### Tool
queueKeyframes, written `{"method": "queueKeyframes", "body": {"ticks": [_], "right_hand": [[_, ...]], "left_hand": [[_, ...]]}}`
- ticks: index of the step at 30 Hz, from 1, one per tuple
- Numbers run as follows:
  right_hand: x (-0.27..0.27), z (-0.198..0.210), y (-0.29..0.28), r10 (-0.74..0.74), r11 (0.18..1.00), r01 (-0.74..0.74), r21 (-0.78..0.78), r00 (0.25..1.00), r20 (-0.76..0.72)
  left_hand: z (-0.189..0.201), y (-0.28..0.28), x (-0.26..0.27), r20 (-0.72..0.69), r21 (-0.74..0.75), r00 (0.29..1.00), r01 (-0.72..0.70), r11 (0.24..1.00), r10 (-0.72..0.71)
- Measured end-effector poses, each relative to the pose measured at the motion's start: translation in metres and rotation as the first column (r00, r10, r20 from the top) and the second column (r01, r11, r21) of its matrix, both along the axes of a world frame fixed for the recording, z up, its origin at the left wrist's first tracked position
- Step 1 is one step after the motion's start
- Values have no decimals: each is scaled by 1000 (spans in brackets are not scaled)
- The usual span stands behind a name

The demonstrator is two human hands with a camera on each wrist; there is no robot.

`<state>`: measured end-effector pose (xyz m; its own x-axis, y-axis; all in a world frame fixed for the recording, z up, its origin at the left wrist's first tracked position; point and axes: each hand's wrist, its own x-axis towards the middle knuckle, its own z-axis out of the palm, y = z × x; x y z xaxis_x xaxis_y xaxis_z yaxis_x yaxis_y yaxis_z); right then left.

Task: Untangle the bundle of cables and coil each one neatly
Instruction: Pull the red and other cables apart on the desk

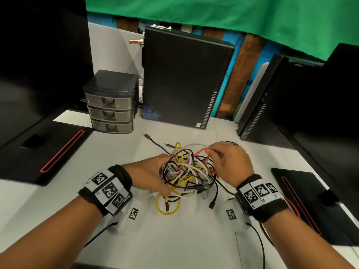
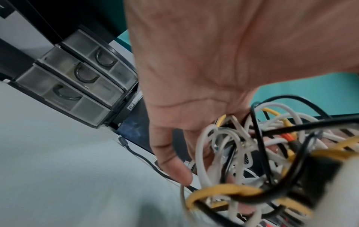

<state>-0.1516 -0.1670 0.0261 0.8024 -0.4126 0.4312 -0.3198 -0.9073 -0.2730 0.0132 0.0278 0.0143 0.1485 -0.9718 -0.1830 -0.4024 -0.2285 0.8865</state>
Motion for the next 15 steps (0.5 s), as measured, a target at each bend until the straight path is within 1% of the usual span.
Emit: {"method": "queueKeyframes", "body": {"ticks": [3,6,7,9,10,11,12,14,15], "right_hand": [[3,-2,-7,-111,988,109,112,994,14],[1,-6,-17,-240,937,226,268,971,21],[-1,-7,-21,-253,926,237,294,967,17],[-5,-9,-25,-248,928,240,286,969,-10],[-7,-10,-27,-252,927,246,283,968,-14],[-8,-10,-28,-272,914,257,314,962,4],[-9,-10,-31,-308,882,272,384,951,35],[-11,-5,-38,-405,773,273,572,907,115],[-13,-1,-40,-433,719,251,648,891,135]], "left_hand": [[2,0,-1,-115,-26,993,-15,1000,12],[2,0,-2,-212,-51,977,-11,999,-1],[3,0,-3,-256,-59,967,-14,998,-2],[3,2,-5,-332,-62,943,-15,998,-7],[3,2,-5,-357,-66,934,-10,998,-14],[3,2,-6,-374,-77,927,1,997,-30],[2,1,-6,-388,-85,921,-1,996,-32],[0,0,-4,-441,-122,897,-44,992,-14],[-2,-1,-2,-486,-142,874,-81,986,1]]}}
